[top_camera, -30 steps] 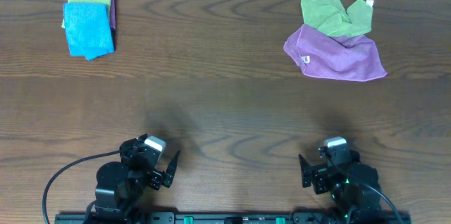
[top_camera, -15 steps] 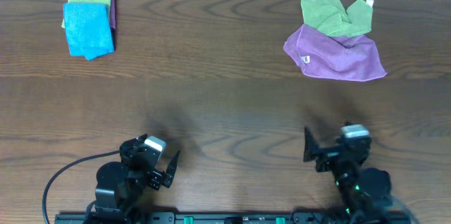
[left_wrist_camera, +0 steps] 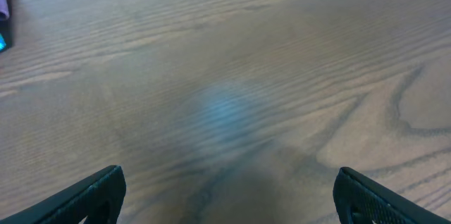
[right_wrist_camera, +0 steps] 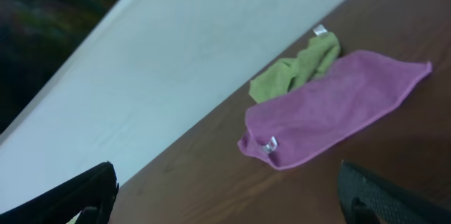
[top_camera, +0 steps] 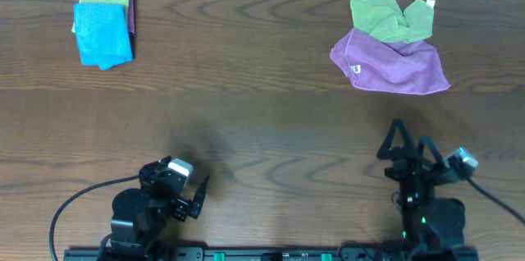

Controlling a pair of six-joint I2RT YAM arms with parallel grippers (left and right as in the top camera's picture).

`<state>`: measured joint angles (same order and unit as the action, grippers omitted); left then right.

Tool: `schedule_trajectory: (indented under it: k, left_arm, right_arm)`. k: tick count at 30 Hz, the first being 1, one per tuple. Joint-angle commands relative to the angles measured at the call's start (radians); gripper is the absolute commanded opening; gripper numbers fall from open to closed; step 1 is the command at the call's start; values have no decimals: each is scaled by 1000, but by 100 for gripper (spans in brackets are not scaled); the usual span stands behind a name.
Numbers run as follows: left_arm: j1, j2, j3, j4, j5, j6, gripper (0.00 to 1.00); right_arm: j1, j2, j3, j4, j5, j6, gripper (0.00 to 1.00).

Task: Fold the cloth
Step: 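Reach the right gripper to the purple cloth and pinch its edge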

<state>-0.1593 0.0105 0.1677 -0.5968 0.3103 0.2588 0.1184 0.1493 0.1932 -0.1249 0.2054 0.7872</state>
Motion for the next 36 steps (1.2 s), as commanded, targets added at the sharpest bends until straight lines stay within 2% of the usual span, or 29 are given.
schedule_trajectory:
  k: [1, 6, 10, 12, 17, 21, 25, 36]
  left_arm:
    - [-3, -7, -9, 2, 0, -8, 95]
    - [-3, -7, -9, 2, 0, -8, 95]
    - [-3, -7, -9, 2, 0, -8, 96]
    - [-3, -7, -9, 2, 0, -8, 95]
    - [-3, -7, -9, 2, 0, -8, 95]
    - [-3, -7, -9, 2, 0, -8, 95]
    - [-3, -7, -9, 2, 0, -8, 95]
    - [-3, -7, -9, 2, 0, -8, 95]
  right_arm:
    - [-46, 185, 17, 93, -53, 73, 99]
    - [-129, 603, 164, 204, -217, 60, 99]
    - [-167, 956, 396, 196, -397, -66, 99]
    - [-167, 1155, 568, 152, -469, -136, 99]
    - [-163, 1445, 883, -64, -531, -293, 99]
    - [-160, 1574, 1030, -252, -530, -402, 99]
    - [-141, 1658, 1080, -339, -507, -528, 99]
    - [-42, 1704, 1086, -394, -225, -742, 98]
